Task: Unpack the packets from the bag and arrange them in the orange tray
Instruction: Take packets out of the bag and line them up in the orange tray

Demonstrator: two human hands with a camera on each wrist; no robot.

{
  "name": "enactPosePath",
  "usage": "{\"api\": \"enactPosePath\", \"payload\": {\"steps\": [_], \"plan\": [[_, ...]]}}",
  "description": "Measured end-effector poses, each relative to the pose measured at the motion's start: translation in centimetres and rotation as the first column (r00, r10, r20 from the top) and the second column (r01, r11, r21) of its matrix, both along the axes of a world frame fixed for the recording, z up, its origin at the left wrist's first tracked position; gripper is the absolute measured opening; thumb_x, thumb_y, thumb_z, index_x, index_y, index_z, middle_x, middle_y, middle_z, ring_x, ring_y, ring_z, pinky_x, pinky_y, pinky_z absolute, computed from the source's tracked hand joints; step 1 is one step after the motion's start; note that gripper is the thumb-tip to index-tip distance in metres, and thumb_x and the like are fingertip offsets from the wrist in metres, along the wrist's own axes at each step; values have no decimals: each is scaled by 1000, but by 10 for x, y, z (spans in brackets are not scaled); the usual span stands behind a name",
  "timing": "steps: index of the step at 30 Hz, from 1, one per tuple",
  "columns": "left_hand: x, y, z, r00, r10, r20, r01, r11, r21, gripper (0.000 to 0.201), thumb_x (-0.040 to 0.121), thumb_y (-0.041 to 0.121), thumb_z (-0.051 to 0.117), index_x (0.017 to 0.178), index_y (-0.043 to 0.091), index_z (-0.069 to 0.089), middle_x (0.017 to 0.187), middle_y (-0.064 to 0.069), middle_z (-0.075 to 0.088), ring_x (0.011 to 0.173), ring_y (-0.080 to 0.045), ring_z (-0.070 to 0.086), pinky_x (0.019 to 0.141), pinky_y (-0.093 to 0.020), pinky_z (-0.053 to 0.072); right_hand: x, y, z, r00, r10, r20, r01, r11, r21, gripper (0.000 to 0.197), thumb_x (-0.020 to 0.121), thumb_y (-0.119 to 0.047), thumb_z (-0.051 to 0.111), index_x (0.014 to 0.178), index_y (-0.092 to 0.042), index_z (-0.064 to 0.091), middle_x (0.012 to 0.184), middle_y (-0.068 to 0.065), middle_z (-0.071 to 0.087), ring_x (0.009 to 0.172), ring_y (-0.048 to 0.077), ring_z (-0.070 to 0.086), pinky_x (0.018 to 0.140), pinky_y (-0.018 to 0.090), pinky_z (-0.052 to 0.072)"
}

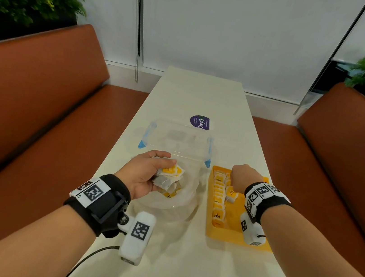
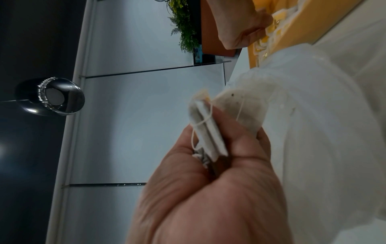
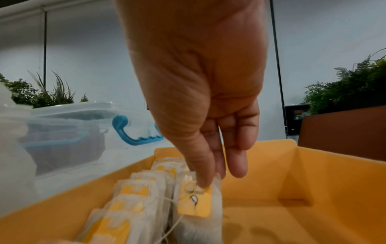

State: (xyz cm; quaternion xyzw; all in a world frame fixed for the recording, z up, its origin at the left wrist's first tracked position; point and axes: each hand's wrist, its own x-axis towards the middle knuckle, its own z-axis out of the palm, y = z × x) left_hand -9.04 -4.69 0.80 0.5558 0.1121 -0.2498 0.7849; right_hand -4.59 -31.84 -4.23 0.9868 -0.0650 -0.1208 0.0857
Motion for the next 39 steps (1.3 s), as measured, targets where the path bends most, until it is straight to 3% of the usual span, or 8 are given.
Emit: {"api": "enactPosePath", "payload": {"steps": [5,9,11,15,24,30,34,39], "plan": [[0,-3,0,1000,-4,14,4,1000,5,19,87,6,66,104,8,58,102,-22,65,72,-35,68,48,-34,56,-2,-1,7,999,-10,-43,11,1000,18,16,76,-10,72,77,-13,56,69,2,53,71,25,59,61,30,49],[-1,-5,1,1000,6,16,-6,1000,-1,10,90,10,64,98,7,57,103,-24,64,64,-33,69,45,-31,54,-1,12,29,989,13,148,-34,990,137,13,80,-18,66,90,-10,66,84,5,64,80,26,64,67,31,52],[0,-6,1,1000,26,2,-26,1000,-14,12,91,13,63,98,7,56,103,-24,64,63,-33,69,44,-31,53,-3,30,50,965,65,253,-155,923,351,18,80,-26,69,90,-11,70,88,3,69,82,20,64,74,29,52],[0,-8,3,999,48,-13,-48,999,-19,25,94,33,58,99,8,58,88,-18,69,66,-31,69,45,-30,53,-26,88,88,932,253,259,-360,569,739,18,78,-25,76,87,-10,73,78,-3,69,70,4,60,70,19,48],[-1,0,6,999,38,-34,-41,995,-95,50,92,57,45,99,11,63,83,-12,73,82,-29,69,63,-37,55,-27,127,82,957,197,212,-286,539,792,28,73,-19,80,96,-12,66,65,-5,59,60,9,57,63,22,47],[-4,2,4,1000,31,1,-31,990,-137,40,83,32,71,112,6,61,104,-18,71,82,-30,70,57,-34,57,-27,128,85,971,58,233,-235,435,870,15,81,-5,67,77,-16,57,62,-1,56,57,11,53,52,20,44],[-3,3,2,999,24,49,-18,994,-109,39,81,0,70,116,7,54,119,-25,63,88,-33,66,55,-35,58,-29,124,86,989,8,146,-140,337,931,9,87,-12,63,96,-12,61,71,3,59,67,17,54,56,24,46],[-1,3,-2,996,-11,87,18,996,-87,38,77,-12,65,107,9,56,109,-21,62,95,-35,64,62,-36,58,-32,123,85,991,69,118,-134,302,944,11,83,-11,71,78,-8,62,69,7,58,64,16,52,54,22,44]]}}
